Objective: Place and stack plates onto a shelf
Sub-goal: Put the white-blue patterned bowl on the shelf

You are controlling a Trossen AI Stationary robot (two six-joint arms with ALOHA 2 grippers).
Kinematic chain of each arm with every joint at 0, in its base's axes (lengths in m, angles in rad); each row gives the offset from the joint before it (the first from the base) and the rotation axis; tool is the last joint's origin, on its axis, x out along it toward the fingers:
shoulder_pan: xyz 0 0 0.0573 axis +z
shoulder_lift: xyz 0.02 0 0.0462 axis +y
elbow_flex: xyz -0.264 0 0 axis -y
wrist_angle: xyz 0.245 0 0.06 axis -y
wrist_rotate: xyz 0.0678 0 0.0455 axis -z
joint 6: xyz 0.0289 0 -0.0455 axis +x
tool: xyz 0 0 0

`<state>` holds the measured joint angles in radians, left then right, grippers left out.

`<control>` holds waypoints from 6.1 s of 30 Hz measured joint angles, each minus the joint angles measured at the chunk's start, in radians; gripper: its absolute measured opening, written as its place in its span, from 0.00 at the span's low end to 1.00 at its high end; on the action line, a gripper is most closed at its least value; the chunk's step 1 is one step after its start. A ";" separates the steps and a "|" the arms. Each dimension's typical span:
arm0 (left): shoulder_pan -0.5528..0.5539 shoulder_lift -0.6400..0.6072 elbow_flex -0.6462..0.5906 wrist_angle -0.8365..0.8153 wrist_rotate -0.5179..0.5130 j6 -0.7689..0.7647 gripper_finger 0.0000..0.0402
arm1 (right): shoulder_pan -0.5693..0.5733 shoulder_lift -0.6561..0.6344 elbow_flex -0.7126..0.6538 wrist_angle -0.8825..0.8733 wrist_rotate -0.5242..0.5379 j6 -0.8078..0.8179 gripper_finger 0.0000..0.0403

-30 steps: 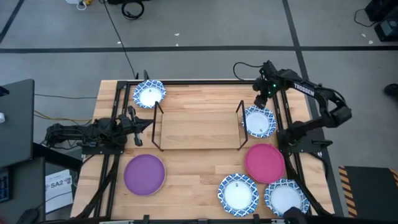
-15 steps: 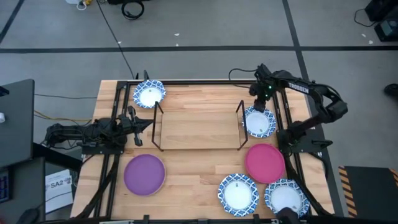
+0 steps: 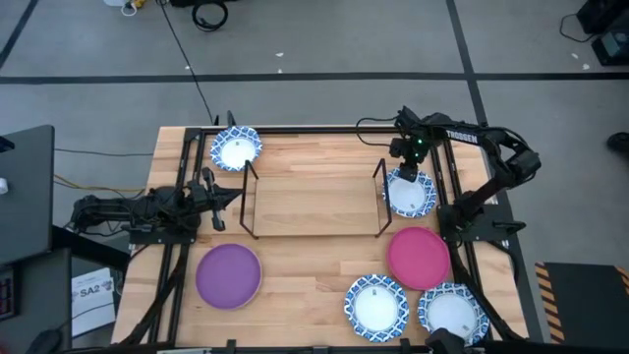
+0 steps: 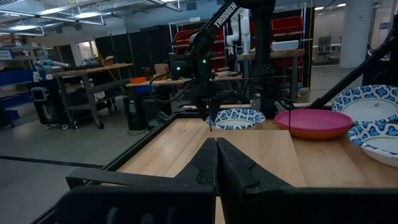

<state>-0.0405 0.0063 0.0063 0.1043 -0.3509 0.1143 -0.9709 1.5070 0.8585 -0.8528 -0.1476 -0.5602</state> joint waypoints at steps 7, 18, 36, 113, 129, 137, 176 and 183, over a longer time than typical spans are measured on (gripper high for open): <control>0.000 0.000 0.000 0.000 0.000 0.000 0.01 | 0.001 0.000 0.000 -0.001 0.001 -0.020 0.31; 0.000 0.000 0.000 0.000 0.000 0.000 0.01 | 0.001 -0.002 0.000 -0.005 0.000 -0.023 0.09; 0.000 0.000 0.000 0.000 0.000 0.000 0.01 | 0.000 -0.002 0.081 -0.107 0.126 0.014 0.03; 0.000 0.000 0.000 0.000 0.000 0.001 0.01 | 0.615 0.026 0.845 -0.245 0.066 0.439 0.02; 0.000 0.000 0.000 0.000 0.000 0.000 0.01 | 0.648 0.272 0.845 -0.387 0.064 0.322 0.03; 0.000 0.000 0.000 0.000 0.000 0.000 0.01 | 0.647 0.377 0.845 -0.398 0.065 0.235 0.03; 0.000 0.000 0.000 -0.001 0.000 0.000 0.01 | 0.609 0.420 0.845 -0.406 0.075 0.198 0.17; 0.000 0.000 0.000 -0.001 0.000 0.000 0.01 | 0.608 0.420 0.845 -0.406 0.075 0.198 0.28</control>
<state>-0.0403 0.0059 0.0063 0.1036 -0.3508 0.1146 -0.3624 1.9274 1.7039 -1.2587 -0.0723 -0.3618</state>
